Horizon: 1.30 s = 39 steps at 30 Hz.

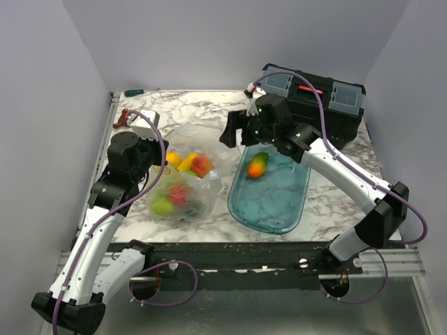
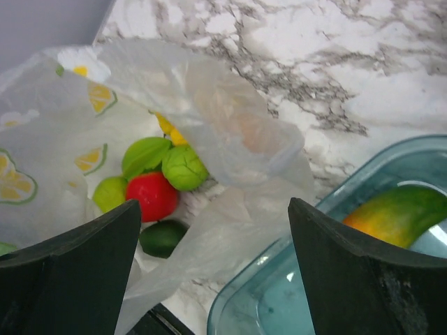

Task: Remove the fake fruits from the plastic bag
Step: Adjust the plastic bag at the center of the board, then take out the fake fruit from the plastic bag.

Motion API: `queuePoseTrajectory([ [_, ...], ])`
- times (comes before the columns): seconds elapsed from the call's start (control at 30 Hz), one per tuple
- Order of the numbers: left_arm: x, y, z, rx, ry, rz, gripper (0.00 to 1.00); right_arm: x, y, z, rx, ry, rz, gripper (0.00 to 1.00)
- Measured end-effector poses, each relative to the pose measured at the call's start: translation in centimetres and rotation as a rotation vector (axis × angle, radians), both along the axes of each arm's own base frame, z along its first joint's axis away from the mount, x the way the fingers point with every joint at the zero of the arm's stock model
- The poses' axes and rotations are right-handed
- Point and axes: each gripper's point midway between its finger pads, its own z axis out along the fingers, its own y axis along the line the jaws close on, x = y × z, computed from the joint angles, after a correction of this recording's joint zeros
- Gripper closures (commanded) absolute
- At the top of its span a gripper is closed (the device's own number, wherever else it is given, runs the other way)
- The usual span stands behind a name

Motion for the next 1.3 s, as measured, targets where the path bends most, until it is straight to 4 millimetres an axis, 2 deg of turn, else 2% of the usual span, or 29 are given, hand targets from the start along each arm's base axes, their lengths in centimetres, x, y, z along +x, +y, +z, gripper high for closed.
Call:
queuePoseTrajectory([
  [0.03,0.0,0.0,0.0,0.001,0.003,0.000,1.00,-0.2,-0.8,-0.3,-0.031,-0.002,-0.039,0.11],
  [0.07,-0.1,0.0,-0.1,0.006,0.018,0.000,1.00,-1.2,-0.4,-0.5,-0.052,-0.006,-0.035,0.11],
  [0.17,-0.4,0.0,0.4,0.016,0.048,0.013,1.00,-2.9,-0.9,-0.6,-0.114,-0.025,-0.083,0.12],
  [0.27,-0.9,0.0,1.4,0.008,0.038,0.019,1.00,-4.8,-0.7,0.7,-0.107,-0.072,-0.091,0.23],
  [0.37,-1.7,0.2,1.8,-0.003,0.015,0.017,1.00,-7.4,1.0,2.2,-0.038,-0.117,-0.039,0.33],
  [0.43,-2.1,0.2,1.5,-0.003,0.010,0.013,1.00,-9.0,2.8,2.6,0.000,-0.136,0.011,0.34],
  [0.53,-2.2,0.4,0.9,0.007,0.005,0.016,1.00,-10.8,5.6,2.1,0.007,-0.159,0.075,0.37],
  [0.63,-1.9,0.5,0.3,0.015,-0.004,0.022,1.00,-11.6,7.9,0.2,-0.031,-0.162,0.141,0.50],
  [0.7,-2.0,0.5,-0.7,0.022,-0.004,0.021,1.00,-11.4,9.3,-1.7,-0.067,-0.150,0.173,0.63],
  [0.73,-2.0,0.5,-1.0,0.025,-0.002,0.021,1.00,-11.2,9.9,-2.8,-0.087,-0.141,0.187,0.67],
  [0.9,-1.9,0.6,-1.8,0.032,0.002,0.025,1.00,-11.0,12.2,-9.3,-0.175,-0.069,0.246,0.67],
  [1.0,-2.0,0.8,-1.6,0.028,-0.015,0.034,1.00,-11.2,12.7,-12.1,-0.204,-0.038,0.269,0.67],
  [1.13,-2.4,1.4,-0.6,0.016,-0.060,0.056,1.00,-11.3,13.5,-14.1,-0.217,-0.014,0.292,0.64],
  [1.3,-2.7,1.8,0.0,0.008,-0.093,0.076,1.00,-11.1,13.6,-15.2,-0.219,-0.007,0.296,0.64],
])
